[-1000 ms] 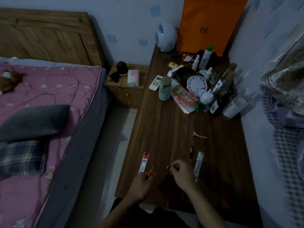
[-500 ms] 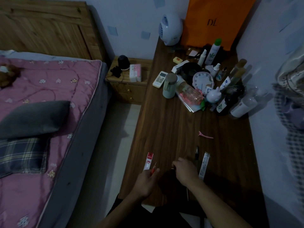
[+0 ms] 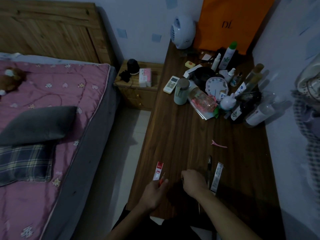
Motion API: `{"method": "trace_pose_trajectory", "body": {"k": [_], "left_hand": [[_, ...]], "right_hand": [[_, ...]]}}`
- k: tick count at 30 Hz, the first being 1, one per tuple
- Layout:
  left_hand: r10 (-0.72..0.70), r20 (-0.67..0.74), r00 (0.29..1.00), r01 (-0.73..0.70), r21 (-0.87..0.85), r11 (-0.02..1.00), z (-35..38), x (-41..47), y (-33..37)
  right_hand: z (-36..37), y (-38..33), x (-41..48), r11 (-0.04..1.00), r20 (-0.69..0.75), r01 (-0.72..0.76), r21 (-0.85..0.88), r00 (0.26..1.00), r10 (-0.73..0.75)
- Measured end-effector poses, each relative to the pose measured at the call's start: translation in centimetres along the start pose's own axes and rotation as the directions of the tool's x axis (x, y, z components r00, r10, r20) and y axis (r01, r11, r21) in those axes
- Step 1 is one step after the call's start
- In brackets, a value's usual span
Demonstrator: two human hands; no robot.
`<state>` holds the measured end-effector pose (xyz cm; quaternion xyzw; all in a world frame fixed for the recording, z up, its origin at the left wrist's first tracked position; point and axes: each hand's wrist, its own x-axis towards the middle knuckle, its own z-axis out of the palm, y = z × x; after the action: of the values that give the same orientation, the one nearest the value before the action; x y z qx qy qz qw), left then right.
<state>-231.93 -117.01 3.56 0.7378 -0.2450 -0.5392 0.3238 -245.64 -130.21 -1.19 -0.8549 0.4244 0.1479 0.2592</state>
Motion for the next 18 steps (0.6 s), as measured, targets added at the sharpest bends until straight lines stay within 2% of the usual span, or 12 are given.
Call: {"method": "trace_pose_trajectory", "body": {"k": [2,4,6,9,11,14,16,18], "left_hand": [[0.014,-0.011,1.000,-0.014,0.016,1.000,0.1,-0.3,0.5],[0.038,-0.010,0.999,-0.038,0.026,0.999,0.1,-0.9,1.1],[0.048,0.017,0.999,-0.049,0.049,0.998,0.0,-1.5,1.8],[0.088,0.024,0.996,-0.090,0.103,0.991,0.1,-2.6,3.0],[0.138,0.018,0.990,-0.139,0.138,0.981,0.2,-3.4,3.9],[0.199,0.008,0.980,-0.197,0.202,0.959,0.4,-4.5,5.4],[0.215,0.012,0.977,-0.212,0.220,0.952,0.5,-5.2,6.3],[0.225,0.042,0.973,-0.229,0.207,0.951,0.6,-5.9,7.0]], "right_hand": [[-0.8,-0.4,-0.3,0.981,-0.028,-0.093,0.168,0.995,0.099],[-1.9,-0.9,-0.8,0.908,-0.043,-0.149,0.392,0.983,0.180],[-3.4,-1.4,-1.9,0.782,-0.044,-0.153,0.604,0.973,0.224],[-5.7,-2.3,-4.3,0.552,-0.027,-0.116,0.826,0.970,0.243],[-6.9,-2.8,-5.9,0.406,-0.019,-0.073,0.911,0.976,0.218],[-8.6,-3.5,-8.0,0.283,-0.057,0.003,0.959,0.981,0.184],[-9.4,-3.8,-9.0,0.257,-0.104,0.059,0.965,0.981,0.165],[-9.9,-4.0,-9.8,0.274,-0.147,0.104,0.956,0.979,0.144]]}}
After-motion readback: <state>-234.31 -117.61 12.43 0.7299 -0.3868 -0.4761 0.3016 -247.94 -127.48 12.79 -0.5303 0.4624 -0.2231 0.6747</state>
